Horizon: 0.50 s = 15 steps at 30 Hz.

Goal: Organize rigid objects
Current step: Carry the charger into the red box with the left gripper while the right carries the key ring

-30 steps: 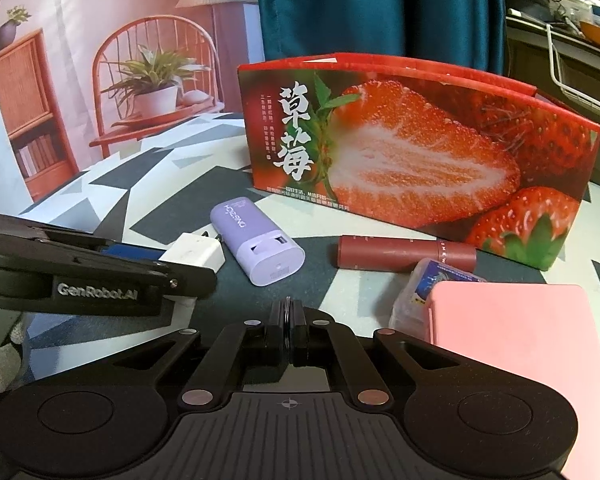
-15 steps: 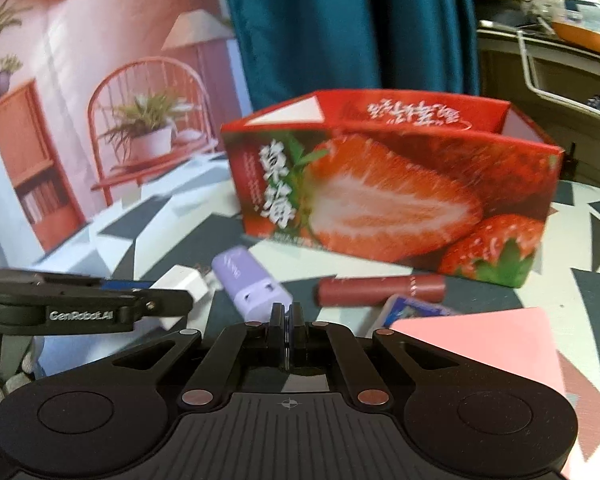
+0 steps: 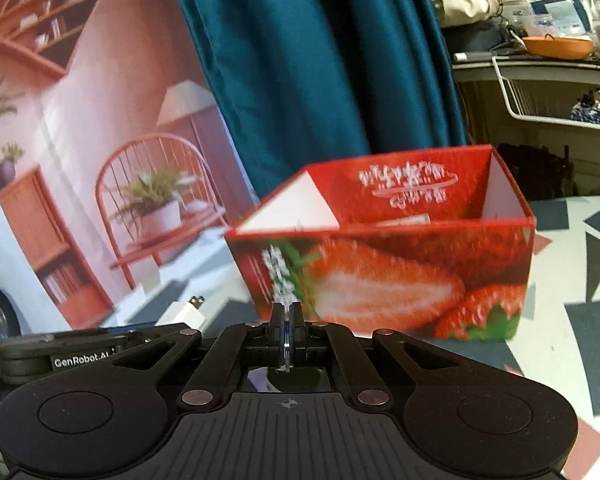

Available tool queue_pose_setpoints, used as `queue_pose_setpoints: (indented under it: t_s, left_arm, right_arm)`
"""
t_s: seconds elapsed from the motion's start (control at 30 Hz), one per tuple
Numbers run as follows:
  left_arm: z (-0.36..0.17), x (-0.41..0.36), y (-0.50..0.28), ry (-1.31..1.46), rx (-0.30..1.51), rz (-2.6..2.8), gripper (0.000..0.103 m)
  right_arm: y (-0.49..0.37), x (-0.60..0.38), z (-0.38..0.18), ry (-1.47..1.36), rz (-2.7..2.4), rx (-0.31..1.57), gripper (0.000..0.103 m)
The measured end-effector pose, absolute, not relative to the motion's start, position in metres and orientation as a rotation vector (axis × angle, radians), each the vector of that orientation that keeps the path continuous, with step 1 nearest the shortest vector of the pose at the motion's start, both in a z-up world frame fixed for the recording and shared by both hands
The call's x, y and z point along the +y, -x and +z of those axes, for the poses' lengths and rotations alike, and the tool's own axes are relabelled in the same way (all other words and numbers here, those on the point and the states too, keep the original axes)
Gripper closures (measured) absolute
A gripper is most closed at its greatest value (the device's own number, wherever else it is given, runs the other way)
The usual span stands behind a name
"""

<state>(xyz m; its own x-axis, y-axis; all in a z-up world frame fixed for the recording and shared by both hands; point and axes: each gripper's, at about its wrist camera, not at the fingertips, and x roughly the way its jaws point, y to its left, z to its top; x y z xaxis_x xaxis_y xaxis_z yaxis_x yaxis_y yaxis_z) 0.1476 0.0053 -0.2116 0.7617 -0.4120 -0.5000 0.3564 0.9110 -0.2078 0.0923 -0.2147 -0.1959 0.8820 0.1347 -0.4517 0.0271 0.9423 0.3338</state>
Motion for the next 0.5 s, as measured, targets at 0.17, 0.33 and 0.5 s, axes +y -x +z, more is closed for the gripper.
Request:
queue_pose_setpoints:
  t_s: [0.17, 0.33, 0.5]
  left_arm:
    - [-0.189, -0.007, -0.161, 0.097, 0.513, -0.452, 0.066]
    - [-0.173, -0.023, -0.182, 0.088, 0.478, -0.483, 0.066]
    - [-0.162, -0.039, -0.210, 0.090, 0.472, -0.502, 0.066]
  right_arm:
    - [-0.111, -0.228, -0.176, -0.380, 0.064, 0.449, 0.101]
    - [-0.138, -0.245, -0.155, -0.388, 0.058, 0.398, 0.101]
    - [-0.170, -0.268, -0.138, -0.378, 0.034, 0.351, 0.101]
